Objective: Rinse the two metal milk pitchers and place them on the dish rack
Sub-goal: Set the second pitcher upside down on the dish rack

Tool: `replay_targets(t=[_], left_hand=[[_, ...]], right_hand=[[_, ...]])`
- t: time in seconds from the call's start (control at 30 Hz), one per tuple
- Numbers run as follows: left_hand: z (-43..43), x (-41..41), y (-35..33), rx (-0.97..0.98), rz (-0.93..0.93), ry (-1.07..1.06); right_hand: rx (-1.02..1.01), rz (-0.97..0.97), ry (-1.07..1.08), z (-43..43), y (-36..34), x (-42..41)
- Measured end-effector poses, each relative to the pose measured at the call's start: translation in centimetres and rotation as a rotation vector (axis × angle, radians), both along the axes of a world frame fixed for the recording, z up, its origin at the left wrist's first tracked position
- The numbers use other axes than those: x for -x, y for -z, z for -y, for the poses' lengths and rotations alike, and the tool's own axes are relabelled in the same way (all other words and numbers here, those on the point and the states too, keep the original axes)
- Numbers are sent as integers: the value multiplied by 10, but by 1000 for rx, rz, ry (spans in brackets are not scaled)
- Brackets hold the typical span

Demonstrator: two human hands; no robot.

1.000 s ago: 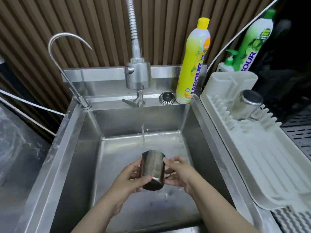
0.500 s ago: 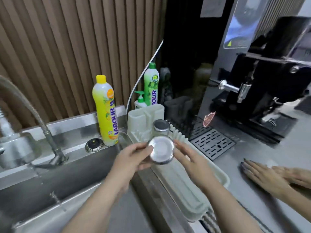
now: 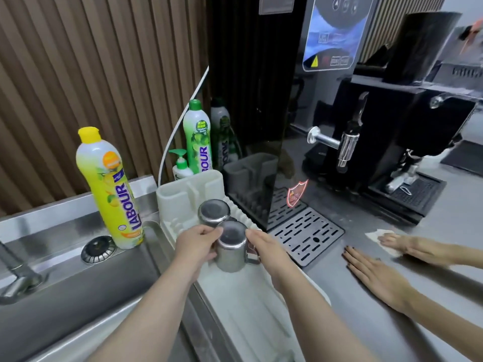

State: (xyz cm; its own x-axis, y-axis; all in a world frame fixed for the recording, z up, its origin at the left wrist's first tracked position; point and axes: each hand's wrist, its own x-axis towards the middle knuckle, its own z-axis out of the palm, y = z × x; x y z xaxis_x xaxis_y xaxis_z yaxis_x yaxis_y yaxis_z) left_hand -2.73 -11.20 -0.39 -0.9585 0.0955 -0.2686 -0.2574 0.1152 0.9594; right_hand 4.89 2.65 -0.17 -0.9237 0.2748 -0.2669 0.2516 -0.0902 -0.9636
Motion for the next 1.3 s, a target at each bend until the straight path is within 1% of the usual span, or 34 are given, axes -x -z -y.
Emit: replay_targets(t=[0.1,0.13,0.17,0.3,0.33,0.37,0.4,0.47,0.5,0.6,0.7,0.8,0.87,0.97,1.1,1.13,1.3], left_hand=[[-3,-1,-3,-14,-10,8],[-2,-3,-4,-16,-19,13],[1,-6,-6,-12,-38,12],[39,-33,-7,-31,-98,-30],[56,-42,-4,-24,-99,-45],[74,-53,-2,-6,-86,-57],[94,-65,3,12,-72,-70],[132,-90,16,62,-36,-88],[161,-106,25,84,-7,-114],[217,-149,53,97,130,-105],[273,-183,76,132,207,-175],[316,-192,89,113,264,-287],[335,-184,87,81,268,-346],[351,-150,75,71,192,-379],[351,-80,57,111,106,-411],[349,-62,53,71,117,-443],[351,7,58,-260,239,-680]], right_hand=[[8,1,-2,-2,-1,0],[-36,-2,16,-2,-1,0],[-118,-9,52,-1,1,0],[-654,-68,220,13,2,-12],[-720,-127,220,24,0,-19],[-735,-189,184,37,-2,-27],[-712,-235,118,52,-3,-35],[-644,-242,-53,87,0,-50],[-611,-218,-165,113,5,-54],[-573,-122,-427,163,33,-62],[-526,-32,-573,210,53,-66],[-462,8,-609,240,60,-61],[-426,15,-598,252,58,-53],[-346,-2,-554,262,49,-33],[-349,-66,-563,267,34,-1],[-358,-78,-562,268,33,8],[-379,-102,-578,267,34,40]])
